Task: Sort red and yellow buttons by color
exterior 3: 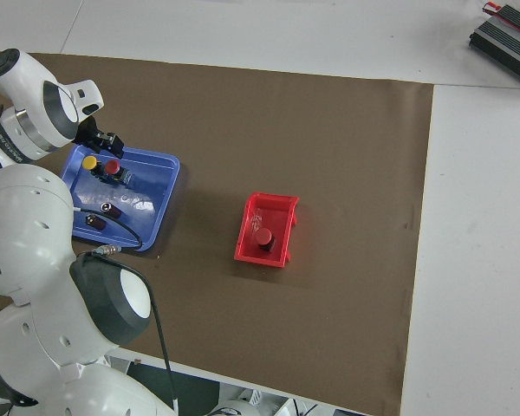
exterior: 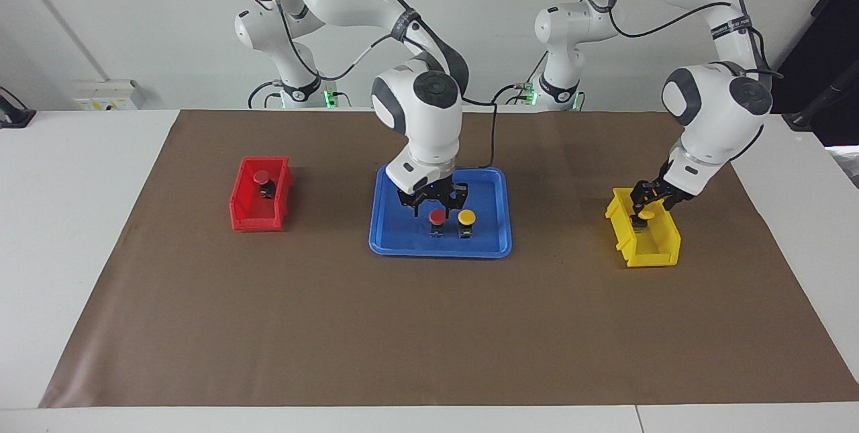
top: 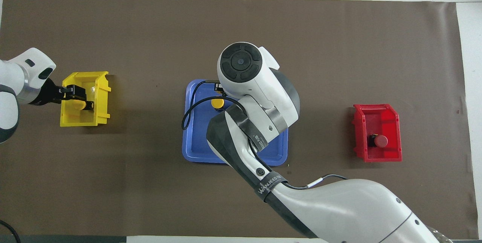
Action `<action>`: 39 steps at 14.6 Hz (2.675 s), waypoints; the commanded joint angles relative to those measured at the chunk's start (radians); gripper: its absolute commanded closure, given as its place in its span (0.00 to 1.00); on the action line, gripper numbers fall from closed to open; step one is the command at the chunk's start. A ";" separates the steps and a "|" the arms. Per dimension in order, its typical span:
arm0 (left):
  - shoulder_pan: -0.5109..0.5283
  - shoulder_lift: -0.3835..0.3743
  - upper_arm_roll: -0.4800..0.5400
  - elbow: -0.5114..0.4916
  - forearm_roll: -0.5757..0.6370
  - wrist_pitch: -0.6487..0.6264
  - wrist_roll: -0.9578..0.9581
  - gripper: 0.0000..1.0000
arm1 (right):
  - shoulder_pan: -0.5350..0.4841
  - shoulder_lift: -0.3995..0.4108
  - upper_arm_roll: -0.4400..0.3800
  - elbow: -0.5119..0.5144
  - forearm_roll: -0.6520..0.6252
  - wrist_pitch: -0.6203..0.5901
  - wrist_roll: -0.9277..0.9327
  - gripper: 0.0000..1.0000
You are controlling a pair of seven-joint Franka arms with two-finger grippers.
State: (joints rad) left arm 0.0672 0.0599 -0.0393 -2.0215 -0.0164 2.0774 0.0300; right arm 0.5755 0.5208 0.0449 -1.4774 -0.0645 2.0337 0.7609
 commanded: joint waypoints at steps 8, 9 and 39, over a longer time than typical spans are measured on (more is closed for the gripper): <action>-0.007 -0.101 0.004 0.280 0.021 -0.371 0.152 0.00 | 0.007 0.005 0.003 -0.040 0.000 0.019 0.015 0.32; -0.009 -0.101 -0.004 0.306 0.015 -0.394 0.153 0.00 | 0.007 -0.004 0.003 -0.059 0.000 0.023 0.015 0.32; -0.403 0.079 -0.117 0.247 0.004 -0.027 -0.531 0.00 | -0.678 -0.634 0.000 -0.631 0.133 -0.055 -0.880 0.78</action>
State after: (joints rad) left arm -0.3083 0.0872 -0.1708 -1.7797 -0.0191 1.9900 -0.4405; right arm -0.0602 -0.0365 0.0292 -1.9410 0.0272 1.8667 -0.0542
